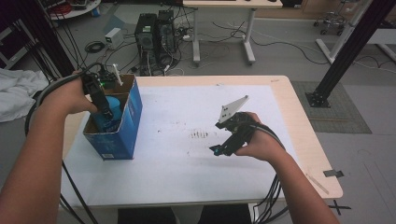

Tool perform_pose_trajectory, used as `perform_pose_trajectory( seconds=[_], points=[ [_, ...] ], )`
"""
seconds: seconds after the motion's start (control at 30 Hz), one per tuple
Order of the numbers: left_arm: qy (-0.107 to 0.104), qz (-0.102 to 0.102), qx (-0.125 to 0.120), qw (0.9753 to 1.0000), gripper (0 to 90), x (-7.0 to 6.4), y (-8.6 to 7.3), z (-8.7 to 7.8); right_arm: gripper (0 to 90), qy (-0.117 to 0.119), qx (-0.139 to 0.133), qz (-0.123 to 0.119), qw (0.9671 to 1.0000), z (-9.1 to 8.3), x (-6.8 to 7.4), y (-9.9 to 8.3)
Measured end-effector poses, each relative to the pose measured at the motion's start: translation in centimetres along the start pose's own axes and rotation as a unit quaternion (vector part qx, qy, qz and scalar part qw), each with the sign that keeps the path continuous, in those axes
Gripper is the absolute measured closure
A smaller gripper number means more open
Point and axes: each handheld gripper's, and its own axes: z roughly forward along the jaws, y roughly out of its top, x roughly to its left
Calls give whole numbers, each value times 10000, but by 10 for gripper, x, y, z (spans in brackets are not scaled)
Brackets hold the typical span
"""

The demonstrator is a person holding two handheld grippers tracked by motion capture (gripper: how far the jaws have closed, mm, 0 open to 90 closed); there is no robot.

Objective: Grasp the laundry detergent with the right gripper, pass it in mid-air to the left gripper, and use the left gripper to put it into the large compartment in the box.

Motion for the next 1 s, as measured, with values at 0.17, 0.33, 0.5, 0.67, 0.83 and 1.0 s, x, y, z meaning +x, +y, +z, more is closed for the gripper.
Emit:
perform_pose_trajectory(
  seconds=[0.17,0.33,0.5,0.67,0.83,1.0],
  points=[
    [-95,-68,-40,9999,380,4,-3,16,128,4,5,-10,10000,0,0,0],
    [-99,-15,-55,9999,380,3,-3,21,128,5,22,-5,10000,2,0,1],
    [-152,273,-96,9995,379,2,-1,30,128,18,45,-12,10000,4,-1,1],
    [-152,326,-97,9993,378,1,-1,30,128,15,36,29,10000,5,-1,0],
    [-122,324,-80,9994,340,1,-1,31,128,13,25,39,10000,5,-2,-1],
    [-136,317,-90,9994,318,1,-2,30,128,23,32,42,10000,6,-2,0]
  ],
)
